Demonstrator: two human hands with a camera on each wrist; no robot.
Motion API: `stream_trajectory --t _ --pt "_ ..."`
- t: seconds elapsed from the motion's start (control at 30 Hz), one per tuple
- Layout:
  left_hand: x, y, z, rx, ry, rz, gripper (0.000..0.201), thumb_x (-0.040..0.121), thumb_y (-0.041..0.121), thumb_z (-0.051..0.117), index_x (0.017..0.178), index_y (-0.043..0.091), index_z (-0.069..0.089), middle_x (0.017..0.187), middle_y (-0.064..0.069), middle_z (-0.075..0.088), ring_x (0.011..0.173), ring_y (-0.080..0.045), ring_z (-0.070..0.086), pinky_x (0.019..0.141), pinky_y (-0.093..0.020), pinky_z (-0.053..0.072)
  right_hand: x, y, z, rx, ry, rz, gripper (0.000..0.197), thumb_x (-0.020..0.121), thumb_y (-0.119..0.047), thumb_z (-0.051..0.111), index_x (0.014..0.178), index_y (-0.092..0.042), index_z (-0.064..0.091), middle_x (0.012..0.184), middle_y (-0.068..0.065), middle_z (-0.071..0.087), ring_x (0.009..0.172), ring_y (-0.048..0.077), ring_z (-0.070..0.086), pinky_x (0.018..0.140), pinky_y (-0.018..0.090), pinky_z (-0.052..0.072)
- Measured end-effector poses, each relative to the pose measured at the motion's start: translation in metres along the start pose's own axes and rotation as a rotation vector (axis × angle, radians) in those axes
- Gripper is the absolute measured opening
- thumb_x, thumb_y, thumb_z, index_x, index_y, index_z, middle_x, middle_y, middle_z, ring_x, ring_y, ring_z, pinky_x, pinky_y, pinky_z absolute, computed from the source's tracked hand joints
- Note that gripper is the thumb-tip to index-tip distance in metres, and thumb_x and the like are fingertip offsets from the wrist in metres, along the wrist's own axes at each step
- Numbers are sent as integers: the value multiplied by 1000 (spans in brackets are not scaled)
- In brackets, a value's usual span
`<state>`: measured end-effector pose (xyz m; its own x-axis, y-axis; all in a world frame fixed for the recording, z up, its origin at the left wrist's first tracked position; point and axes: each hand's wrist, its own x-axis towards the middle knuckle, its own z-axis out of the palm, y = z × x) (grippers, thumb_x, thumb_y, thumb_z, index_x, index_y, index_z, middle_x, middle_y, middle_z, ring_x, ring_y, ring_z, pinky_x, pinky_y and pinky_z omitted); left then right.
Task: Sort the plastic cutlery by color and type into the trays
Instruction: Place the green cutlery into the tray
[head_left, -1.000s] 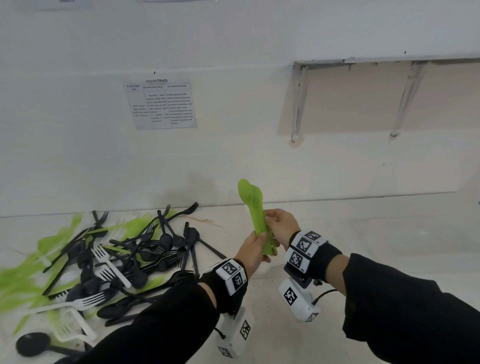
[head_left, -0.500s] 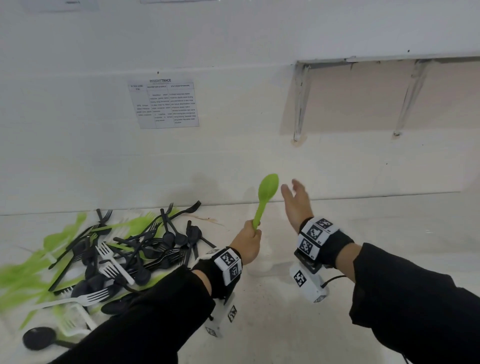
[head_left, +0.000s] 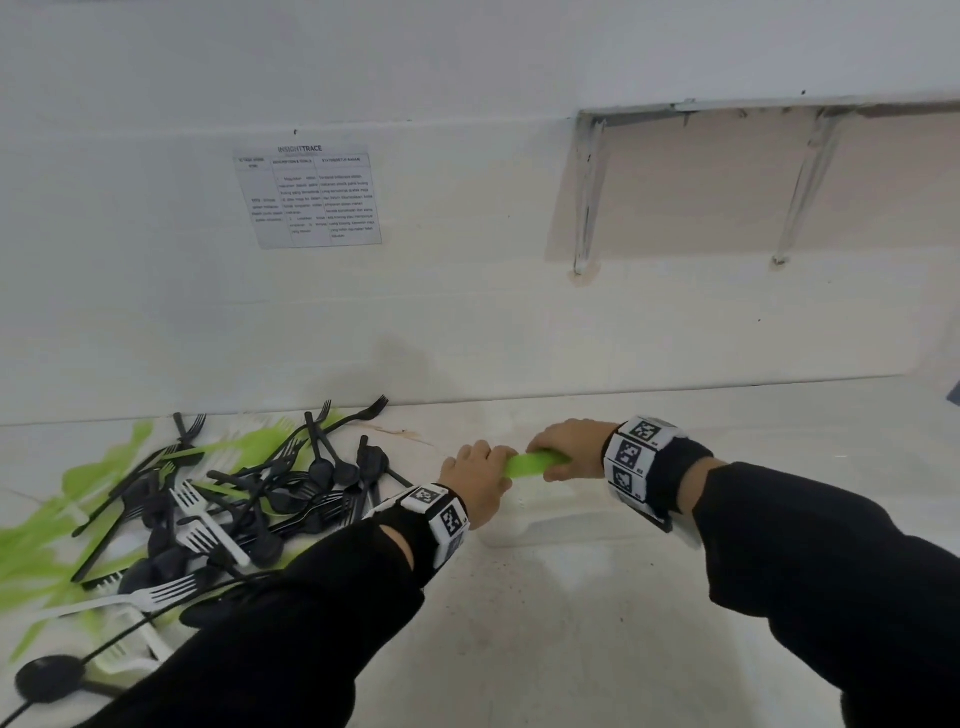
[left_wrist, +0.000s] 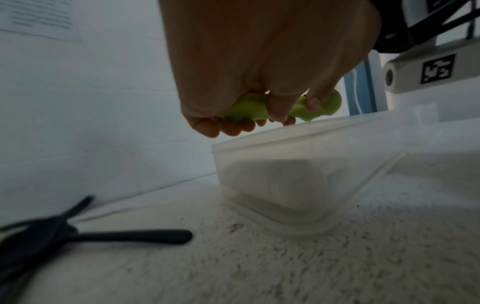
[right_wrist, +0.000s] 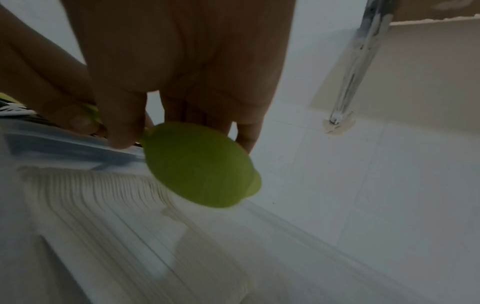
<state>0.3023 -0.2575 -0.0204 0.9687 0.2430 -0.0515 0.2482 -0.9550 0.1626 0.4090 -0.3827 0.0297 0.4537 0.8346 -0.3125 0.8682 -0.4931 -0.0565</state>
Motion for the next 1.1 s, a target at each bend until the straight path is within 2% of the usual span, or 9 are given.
stream_trajectory --t 0.17,0.23,0.3,0.4,0.57,0.83,0.9,1.0,1.1 --pt "13 -3 5 -461 133 -154 67 89 17 52 148 18 20 150 -6 19 139 -22 22 112 -32 21 17 11 8 42 10 81 37 90 -28 56 125 -17 51 122 5 57 110 25 55 94 37 44" --pt "18 -3 5 -806 164 -263 65 94 13 42 150 11 9 157 -8 7 145 -20 10 117 -30 12 23 16 11 67 18 118 38 90 -27 57 125 -15 51 122 7 57 111 25 55 94 36 44" --pt "23 -5 8 -956 166 -302 56 100 17 30 150 8 5 158 -7 4 146 -18 6 116 -28 7 29 20 13 57 14 132 39 90 -27 57 126 -14 50 123 8 57 112 25 54 94 35 43" --pt "26 -3 18 -961 166 -327 49 104 21 21 149 5 13 157 -7 11 146 -19 10 114 -24 9 35 20 12 15 -6 133 40 90 -28 58 126 -14 49 124 8 56 113 26 54 92 35 43" --pt "28 7 31 -1122 254 -357 50 103 27 22 148 6 19 157 -5 17 145 -14 14 112 -18 7 44 15 15 -186 -113 141 43 90 -27 58 128 -10 47 127 12 52 117 30 52 92 37 43" --pt "28 4 38 -1043 243 -350 52 103 30 23 148 6 17 156 -8 17 144 -17 16 114 -22 10 53 6 21 -255 -99 141 33 82 -17 65 112 -5 59 114 14 58 97 30 64 67 29 45" --pt "28 4 38 -1027 238 -355 52 103 30 23 149 6 16 156 -9 17 144 -18 16 114 -22 10 55 8 19 -221 -100 150 37 83 -20 66 116 -4 59 116 13 60 100 29 63 74 29 49" --pt "27 4 37 -1007 229 -358 53 103 31 22 149 6 15 156 -10 17 144 -19 17 114 -23 11 56 15 14 -148 -112 167 60 83 -29 68 134 -6 48 133 12 51 122 28 51 100 35 45" --pt "26 4 36 -996 215 -360 53 103 32 22 149 7 14 156 -10 17 144 -19 17 113 -23 12 50 19 7 -81 -93 185 70 80 -30 72 139 -9 41 140 10 45 128 26 46 105 34 40"
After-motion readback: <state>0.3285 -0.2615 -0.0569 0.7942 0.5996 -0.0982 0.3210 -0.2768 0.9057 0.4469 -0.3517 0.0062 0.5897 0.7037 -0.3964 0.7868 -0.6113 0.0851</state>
